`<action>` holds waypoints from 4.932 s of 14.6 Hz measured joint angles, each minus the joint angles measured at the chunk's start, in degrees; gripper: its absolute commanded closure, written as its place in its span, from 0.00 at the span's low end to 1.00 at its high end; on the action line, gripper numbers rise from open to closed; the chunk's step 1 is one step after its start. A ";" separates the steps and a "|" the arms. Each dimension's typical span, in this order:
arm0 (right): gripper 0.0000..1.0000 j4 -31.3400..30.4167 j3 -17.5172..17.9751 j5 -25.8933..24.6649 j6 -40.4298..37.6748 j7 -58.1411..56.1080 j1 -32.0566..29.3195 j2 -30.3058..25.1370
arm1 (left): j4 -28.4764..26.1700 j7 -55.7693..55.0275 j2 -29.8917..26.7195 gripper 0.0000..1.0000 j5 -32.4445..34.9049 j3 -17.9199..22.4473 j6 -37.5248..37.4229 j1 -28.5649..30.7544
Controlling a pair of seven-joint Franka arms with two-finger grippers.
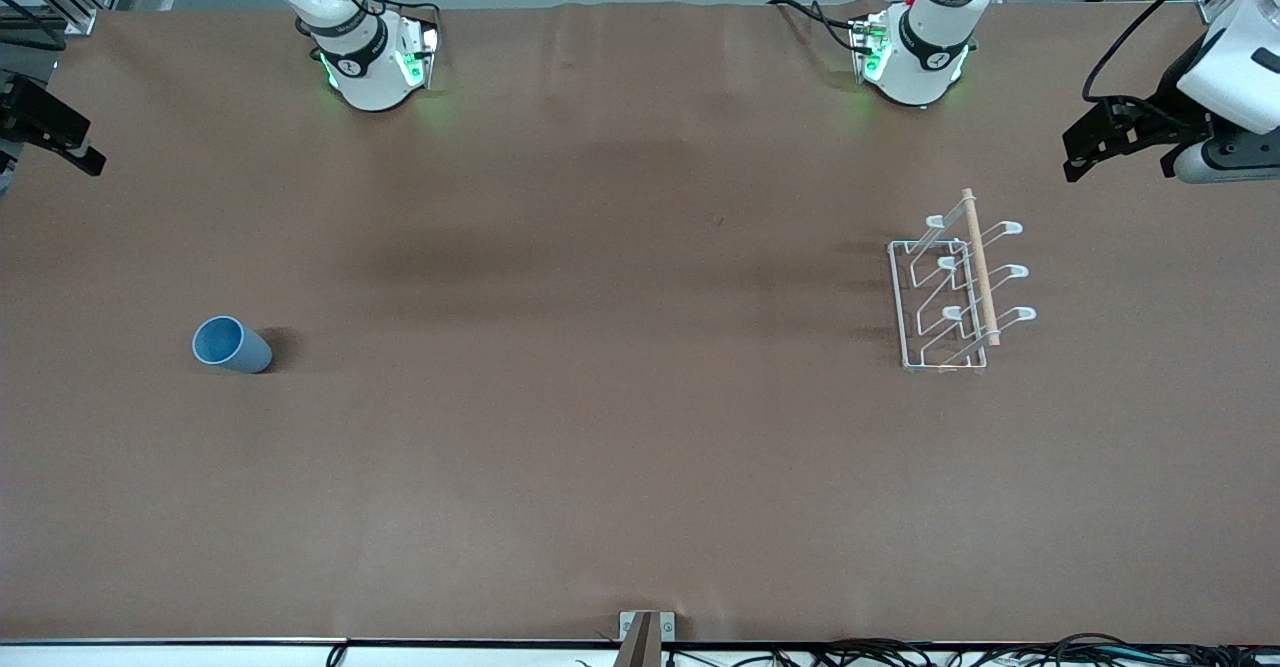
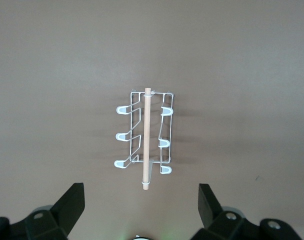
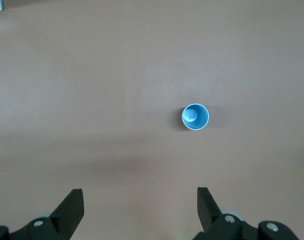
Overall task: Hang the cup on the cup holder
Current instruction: 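Move the right gripper down over the blue cup, then close the right gripper on the blue cup's rim, then lift the cup with the right gripper while the left gripper approaches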
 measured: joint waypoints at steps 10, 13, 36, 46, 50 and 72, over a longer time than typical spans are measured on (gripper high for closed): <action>0.01 -0.05 -0.01 0.00 0.13 0.05 -0.14 0.04 | 0.00 0.00 0.00 0.00 0.00 -0.03 0.00 -0.14; 0.00 -0.24 -0.06 0.00 0.79 -0.02 -2.37 0.83 | 0.00 0.01 0.05 0.00 0.00 -0.07 0.00 -0.26; 0.12 -22.60 -0.32 -0.51 34.08 -7.60 -14.13 21.91 | 0.10 0.08 0.68 0.00 0.00 -0.38 -0.49 -5.88; 0.35 -25.76 -0.30 -0.51 39.27 -9.07 -15.66 27.41 | 0.11 0.08 1.23 0.00 0.00 -0.20 -0.88 -5.83; 0.91 -25.76 -0.10 -0.47 39.40 -9.08 -15.66 28.64 | 0.11 0.08 1.23 0.00 0.00 -0.18 -1.79 -5.82; 0.99 -17.56 3.73 36.95 5.28 -9.40 -9.65 8.30 | 0.10 0.22 2.74 0.00 -0.01 -3.62 -2.14 -7.73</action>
